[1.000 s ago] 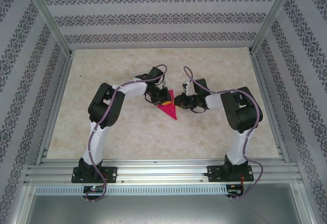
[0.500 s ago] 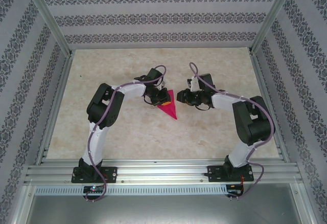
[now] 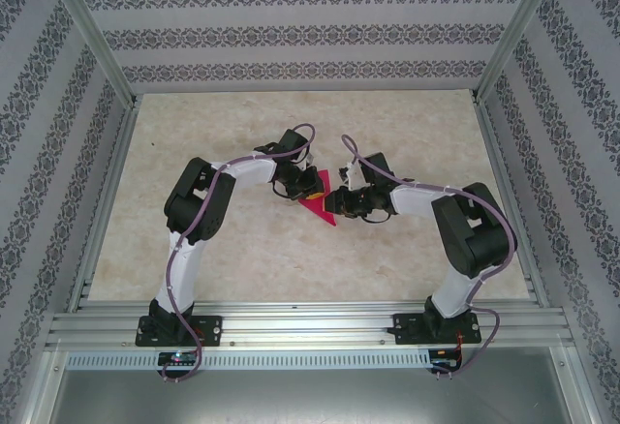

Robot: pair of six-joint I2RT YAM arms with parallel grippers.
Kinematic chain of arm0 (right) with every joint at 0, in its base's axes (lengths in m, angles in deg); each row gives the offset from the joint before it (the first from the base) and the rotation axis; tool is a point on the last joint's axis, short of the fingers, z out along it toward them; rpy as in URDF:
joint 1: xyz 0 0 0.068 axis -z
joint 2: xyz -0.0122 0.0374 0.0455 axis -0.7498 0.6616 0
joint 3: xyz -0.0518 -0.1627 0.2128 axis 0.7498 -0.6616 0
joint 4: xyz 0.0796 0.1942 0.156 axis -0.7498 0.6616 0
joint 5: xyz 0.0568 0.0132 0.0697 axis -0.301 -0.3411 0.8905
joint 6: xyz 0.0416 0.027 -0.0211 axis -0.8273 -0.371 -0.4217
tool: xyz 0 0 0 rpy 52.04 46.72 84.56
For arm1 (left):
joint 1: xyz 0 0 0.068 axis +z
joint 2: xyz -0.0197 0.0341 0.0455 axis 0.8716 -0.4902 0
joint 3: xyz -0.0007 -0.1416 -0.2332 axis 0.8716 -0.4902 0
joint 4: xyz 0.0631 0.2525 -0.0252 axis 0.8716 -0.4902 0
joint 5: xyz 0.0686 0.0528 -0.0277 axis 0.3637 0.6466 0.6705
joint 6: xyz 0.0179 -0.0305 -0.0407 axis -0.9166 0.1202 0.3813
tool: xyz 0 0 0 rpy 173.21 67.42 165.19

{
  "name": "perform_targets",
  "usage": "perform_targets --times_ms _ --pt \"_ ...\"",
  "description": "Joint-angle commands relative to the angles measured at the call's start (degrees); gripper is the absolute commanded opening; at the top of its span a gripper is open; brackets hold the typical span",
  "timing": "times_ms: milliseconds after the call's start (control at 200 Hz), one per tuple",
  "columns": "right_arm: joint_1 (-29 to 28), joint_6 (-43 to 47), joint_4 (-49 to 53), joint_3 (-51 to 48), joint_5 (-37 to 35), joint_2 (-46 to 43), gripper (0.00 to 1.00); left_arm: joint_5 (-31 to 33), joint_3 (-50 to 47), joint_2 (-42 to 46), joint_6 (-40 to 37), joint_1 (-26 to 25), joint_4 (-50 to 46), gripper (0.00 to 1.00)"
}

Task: Fold a paper plane with a square sheet of paper (fold left side to right side)
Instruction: Fourth fold the wing at the center of the table.

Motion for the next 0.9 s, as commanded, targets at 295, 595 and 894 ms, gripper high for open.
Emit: perform_targets --times_ms 295,595,894 --pt "-0.9 4.0 3.4 0.0 -0.4 3.6 0.25 4.1 -2.2 -2.3 0.0 0.2 -2.3 0.15" --pt "-1.7 6.2 9.3 0.3 -3.3 3.5 0.21 4.2 -1.8 -2.4 -0.2 0.3 -2.7 0.15" --pt "-2.5 7.6 16.0 -0.7 -7.7 1.1 0.16 4.3 -1.8 -2.6 -0.3 0.3 -2.7 0.15"
